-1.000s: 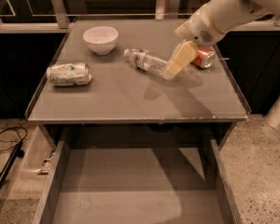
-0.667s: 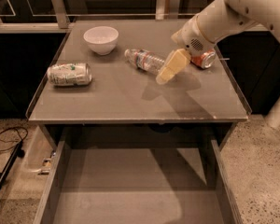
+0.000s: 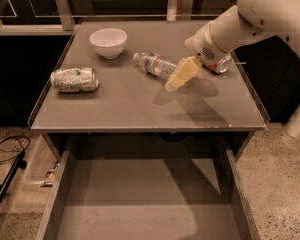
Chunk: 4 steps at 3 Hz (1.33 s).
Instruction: Place water bottle into top drawer
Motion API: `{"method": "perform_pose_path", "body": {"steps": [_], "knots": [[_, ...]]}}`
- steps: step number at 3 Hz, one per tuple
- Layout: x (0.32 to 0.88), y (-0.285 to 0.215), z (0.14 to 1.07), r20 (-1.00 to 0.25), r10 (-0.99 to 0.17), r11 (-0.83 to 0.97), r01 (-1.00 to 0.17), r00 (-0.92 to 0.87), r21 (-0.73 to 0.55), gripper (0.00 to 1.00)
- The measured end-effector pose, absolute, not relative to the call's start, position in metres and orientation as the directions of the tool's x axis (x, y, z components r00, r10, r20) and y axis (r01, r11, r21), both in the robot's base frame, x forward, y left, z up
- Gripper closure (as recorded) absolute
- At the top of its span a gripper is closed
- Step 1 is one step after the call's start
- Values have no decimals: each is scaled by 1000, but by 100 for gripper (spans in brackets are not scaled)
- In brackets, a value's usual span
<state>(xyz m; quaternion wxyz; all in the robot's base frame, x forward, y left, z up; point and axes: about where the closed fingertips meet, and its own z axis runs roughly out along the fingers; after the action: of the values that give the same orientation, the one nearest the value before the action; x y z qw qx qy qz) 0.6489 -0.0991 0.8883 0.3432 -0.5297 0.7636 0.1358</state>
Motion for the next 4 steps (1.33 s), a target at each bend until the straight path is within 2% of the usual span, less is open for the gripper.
{"method": "perform_pose_path", "body": {"steps": [1,4], "knots": [[652,-124,887,-666,-706,427,-895,-240,-131,0],[671,-117,867,-679,-676,441,-896,-286,-61,0]]}}
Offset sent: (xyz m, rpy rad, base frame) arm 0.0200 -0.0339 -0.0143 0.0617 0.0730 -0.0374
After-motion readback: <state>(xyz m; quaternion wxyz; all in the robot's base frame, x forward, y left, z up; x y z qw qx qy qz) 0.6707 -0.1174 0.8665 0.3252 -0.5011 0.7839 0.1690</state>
